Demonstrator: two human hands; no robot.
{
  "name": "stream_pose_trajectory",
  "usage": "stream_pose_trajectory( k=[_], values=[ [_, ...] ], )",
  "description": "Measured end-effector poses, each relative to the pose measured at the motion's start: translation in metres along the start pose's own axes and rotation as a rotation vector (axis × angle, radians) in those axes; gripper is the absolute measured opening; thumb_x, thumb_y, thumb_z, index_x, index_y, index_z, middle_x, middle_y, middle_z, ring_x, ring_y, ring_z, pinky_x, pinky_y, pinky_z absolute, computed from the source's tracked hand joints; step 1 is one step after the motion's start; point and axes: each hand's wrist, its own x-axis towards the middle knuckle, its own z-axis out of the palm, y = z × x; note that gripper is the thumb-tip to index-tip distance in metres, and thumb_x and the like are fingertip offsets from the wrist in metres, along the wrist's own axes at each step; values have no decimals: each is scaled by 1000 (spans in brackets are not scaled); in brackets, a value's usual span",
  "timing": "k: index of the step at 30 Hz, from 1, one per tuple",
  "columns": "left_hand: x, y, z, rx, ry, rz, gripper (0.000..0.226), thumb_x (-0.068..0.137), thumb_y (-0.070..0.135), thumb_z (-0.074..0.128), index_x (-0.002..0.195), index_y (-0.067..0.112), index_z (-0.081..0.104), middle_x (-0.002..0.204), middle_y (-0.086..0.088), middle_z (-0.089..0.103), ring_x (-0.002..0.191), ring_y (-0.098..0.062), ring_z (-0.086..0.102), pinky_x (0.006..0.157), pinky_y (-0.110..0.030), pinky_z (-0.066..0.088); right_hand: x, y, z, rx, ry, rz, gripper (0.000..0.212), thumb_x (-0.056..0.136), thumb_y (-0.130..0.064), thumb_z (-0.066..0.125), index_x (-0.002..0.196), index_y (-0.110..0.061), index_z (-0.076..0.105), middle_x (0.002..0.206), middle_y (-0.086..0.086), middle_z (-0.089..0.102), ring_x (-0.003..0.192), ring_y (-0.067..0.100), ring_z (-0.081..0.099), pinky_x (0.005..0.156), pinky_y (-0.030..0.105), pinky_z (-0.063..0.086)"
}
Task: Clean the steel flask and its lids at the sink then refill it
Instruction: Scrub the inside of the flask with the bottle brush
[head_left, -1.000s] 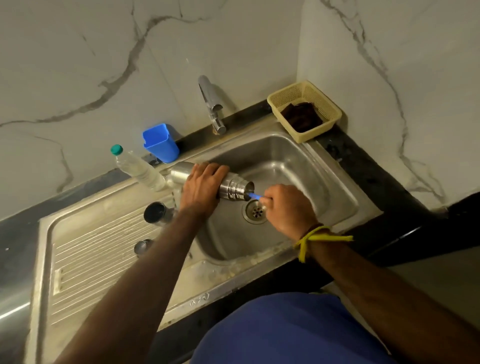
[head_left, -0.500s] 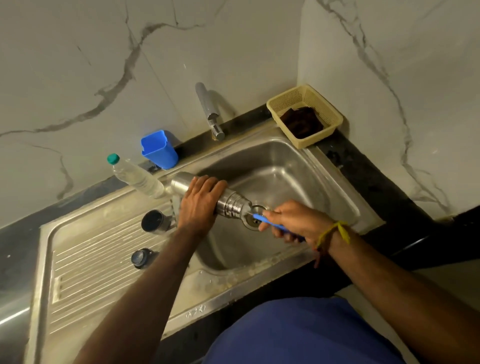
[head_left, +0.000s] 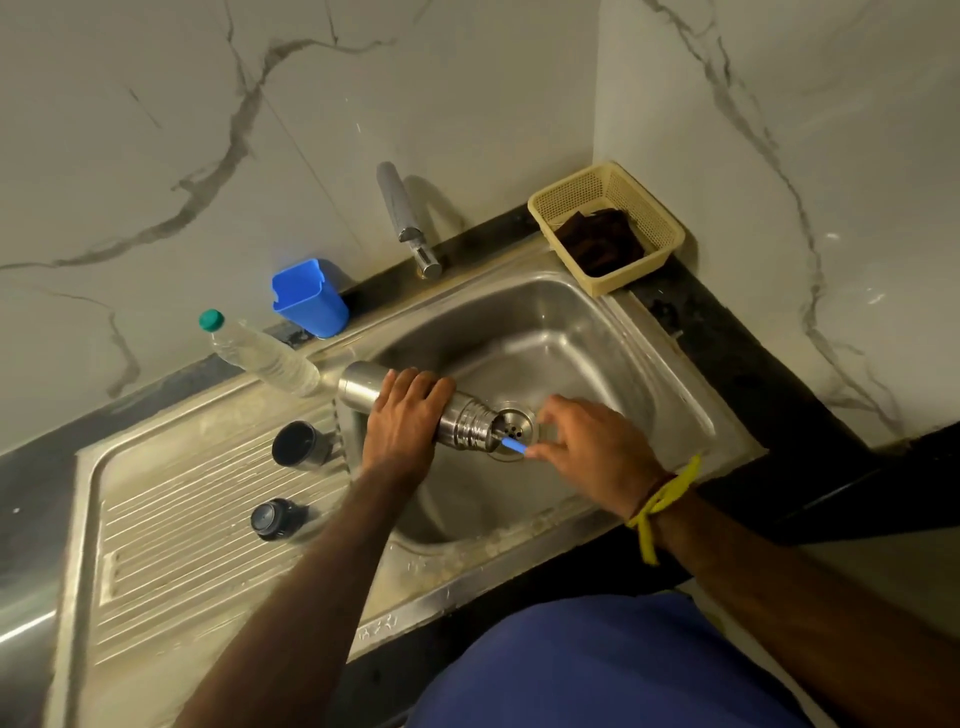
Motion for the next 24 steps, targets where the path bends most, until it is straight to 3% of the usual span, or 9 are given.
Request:
stream_pose_trajectory(
  k=[2, 6, 8, 11, 13, 15, 17, 22, 24],
  values=[
    [1, 2, 1, 6, -8, -1, 59, 68, 15, 88, 120, 19, 62, 116, -5, 65, 113, -28, 56, 104, -52, 47, -2, -17, 1, -232, 90, -139, 32, 89, -46, 67, 109, -23, 56, 105, -1, 64, 96, 24, 62, 78, 37, 50],
    [4, -2, -2, 9, 41, -12, 57, 70, 15, 87, 121, 20, 61, 115, -5, 65, 112, -28, 56, 102, -54, 48, -4, -27, 12, -288, 149, -170, 26, 96, -28, 60, 119, -16, 56, 116, 6, 58, 104, 30, 60, 79, 40, 48],
    [1, -5, -4, 23, 66, 15, 57, 71, 16, 86, 121, 20, 60, 115, -6, 64, 113, -29, 55, 103, -54, 47, -1, -21, 14, -33, 91, -32, 18, 92, -27, 66, 100, -10, 65, 100, 9, 69, 93, 32, 65, 71, 35, 48],
    [-2, -5, -5, 21, 50, 42, 57, 70, 18, 87, 121, 19, 61, 116, -6, 64, 114, -29, 55, 106, -54, 46, 0, -13, 6, 411, -90, 152, 25, 91, -24, 67, 78, -3, 72, 70, 10, 74, 62, 26, 68, 51, 27, 50],
    [-4, -2, -4, -8, 42, 36, 56, 71, 18, 87, 121, 20, 62, 116, -5, 65, 113, -28, 56, 105, -53, 47, -6, -16, 7, 272, -42, 84, 27, 92, -31, 66, 81, -8, 71, 75, 8, 74, 69, 24, 68, 62, 32, 55],
    [-5, 3, -5, -39, 34, 39, 55, 72, 18, 86, 121, 21, 61, 119, -4, 65, 115, -27, 56, 104, -52, 47, -17, -25, 11, -62, 50, 12, 27, 91, -43, 66, 100, -18, 67, 94, 4, 72, 87, 26, 66, 75, 36, 53],
    [-5, 4, -6, -68, 20, 51, 55, 73, 18, 85, 123, 23, 61, 121, -3, 64, 117, -26, 56, 106, -50, 46, -24, -27, 8, -167, 85, -17, 26, 93, -43, 62, 108, -22, 63, 103, 4, 69, 94, 28, 65, 74, 33, 48],
    [-4, -5, -14, -253, -10, -26, 64, 73, 15, 84, 130, 27, 56, 130, 1, 62, 122, -23, 55, 103, -46, 47, -49, -36, -63, -163, 27, 41, 21, 90, -42, 68, 96, -22, 74, 82, -3, 70, 75, 15, 65, 76, 39, 58],
    [2, 4, -19, -327, -17, -7, 66, 71, 14, 85, 129, 28, 56, 129, 3, 63, 121, -21, 56, 104, -46, 48, -62, -52, -77, -252, 76, 46, 22, 92, -43, 66, 98, -22, 70, 82, -4, 66, 76, 14, 64, 77, 41, 58]
  ],
)
